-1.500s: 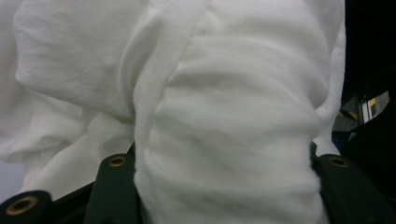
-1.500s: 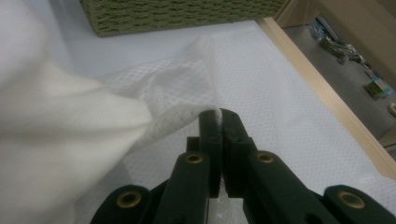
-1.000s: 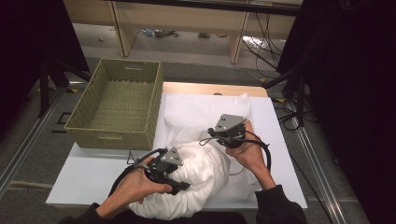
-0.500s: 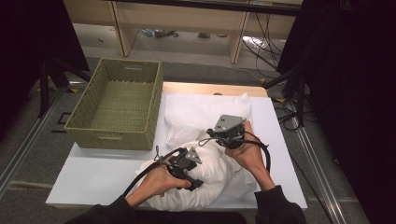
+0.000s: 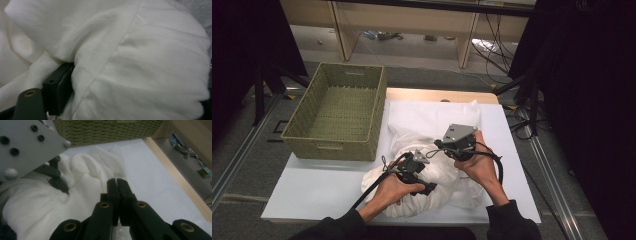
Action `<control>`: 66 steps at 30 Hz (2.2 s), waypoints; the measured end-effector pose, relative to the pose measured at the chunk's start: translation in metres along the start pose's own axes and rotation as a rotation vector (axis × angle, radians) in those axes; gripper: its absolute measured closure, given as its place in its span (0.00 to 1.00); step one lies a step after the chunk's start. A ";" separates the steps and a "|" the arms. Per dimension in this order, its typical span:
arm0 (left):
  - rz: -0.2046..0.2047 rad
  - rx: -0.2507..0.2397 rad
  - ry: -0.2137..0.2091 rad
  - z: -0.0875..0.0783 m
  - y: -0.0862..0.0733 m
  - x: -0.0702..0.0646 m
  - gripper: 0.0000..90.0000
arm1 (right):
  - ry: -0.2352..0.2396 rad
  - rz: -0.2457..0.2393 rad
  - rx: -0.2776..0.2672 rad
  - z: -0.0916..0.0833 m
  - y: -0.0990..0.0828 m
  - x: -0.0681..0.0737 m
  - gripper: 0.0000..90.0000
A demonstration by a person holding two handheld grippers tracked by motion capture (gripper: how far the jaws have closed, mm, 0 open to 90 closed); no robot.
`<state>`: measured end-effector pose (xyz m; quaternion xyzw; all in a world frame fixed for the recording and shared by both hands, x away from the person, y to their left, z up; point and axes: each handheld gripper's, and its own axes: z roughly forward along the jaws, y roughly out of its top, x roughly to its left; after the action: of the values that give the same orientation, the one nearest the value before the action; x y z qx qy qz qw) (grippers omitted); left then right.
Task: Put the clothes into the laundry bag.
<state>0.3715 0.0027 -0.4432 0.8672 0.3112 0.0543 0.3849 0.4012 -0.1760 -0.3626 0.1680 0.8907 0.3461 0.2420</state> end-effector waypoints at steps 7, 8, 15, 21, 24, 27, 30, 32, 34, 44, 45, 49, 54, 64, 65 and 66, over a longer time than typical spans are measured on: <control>0.016 -0.114 -0.050 -0.055 0.004 0.003 0.18 | -0.003 0.010 -0.004 -0.003 -0.001 -0.002 1.00; 0.043 -0.135 -0.048 -0.061 0.003 0.006 0.19 | -0.002 0.013 0.000 -0.003 -0.001 -0.001 1.00; 0.003 -0.158 0.047 -0.081 -0.002 0.046 0.20 | -0.004 0.018 -0.006 -0.003 -0.001 -0.002 1.00; -0.053 -0.001 0.042 -0.029 -0.008 0.080 0.21 | -0.002 0.006 -0.003 -0.001 -0.002 -0.002 1.00; -0.066 0.031 -0.042 -0.008 -0.007 0.076 0.37 | 0.005 0.002 -0.004 0.002 -0.001 -0.001 1.00; -0.042 -0.031 -0.103 -0.005 -0.001 0.060 0.72 | 0.007 0.013 -0.001 0.002 -0.001 0.000 1.00; -0.008 -0.088 -0.143 -0.012 0.011 0.040 0.82 | 0.001 -0.005 -0.016 0.001 0.001 0.000 1.00; 0.007 -0.094 -0.138 -0.010 0.019 0.029 0.84 | 0.010 0.000 -0.022 0.000 0.003 0.002 1.00; 0.013 -0.111 -0.117 -0.003 0.023 0.029 0.84 | 0.016 -0.008 -0.026 -0.002 0.006 0.004 1.00; -0.088 -0.069 0.009 -0.007 0.015 0.062 0.45 | 0.025 -0.009 -0.026 -0.007 0.001 0.001 1.00; -0.073 -0.067 0.016 -0.013 0.013 0.061 0.39 | 0.028 -0.004 -0.024 -0.007 -0.001 0.000 1.00; -0.023 -0.021 0.069 -0.041 -0.001 0.064 0.26 | 0.024 -0.007 -0.025 -0.007 0.000 0.002 1.00; -0.074 0.037 0.030 -0.051 -0.032 0.077 0.23 | 0.021 -0.023 -0.022 -0.006 0.001 0.005 1.00; -0.061 -0.029 -0.149 -0.003 -0.017 0.059 0.84 | 0.045 -0.022 -0.001 0.001 0.002 0.010 1.00; -0.060 -0.050 -0.166 -0.005 -0.015 0.054 0.88 | 0.043 -0.023 -0.004 0.002 0.003 0.011 1.00; -0.047 -0.067 -0.170 -0.008 -0.012 0.049 0.88 | 0.053 -0.014 -0.007 0.002 0.003 0.012 1.00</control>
<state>0.4019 0.0428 -0.4530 0.8478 0.2958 -0.0180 0.4399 0.3928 -0.1671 -0.3652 0.1515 0.8968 0.3518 0.2213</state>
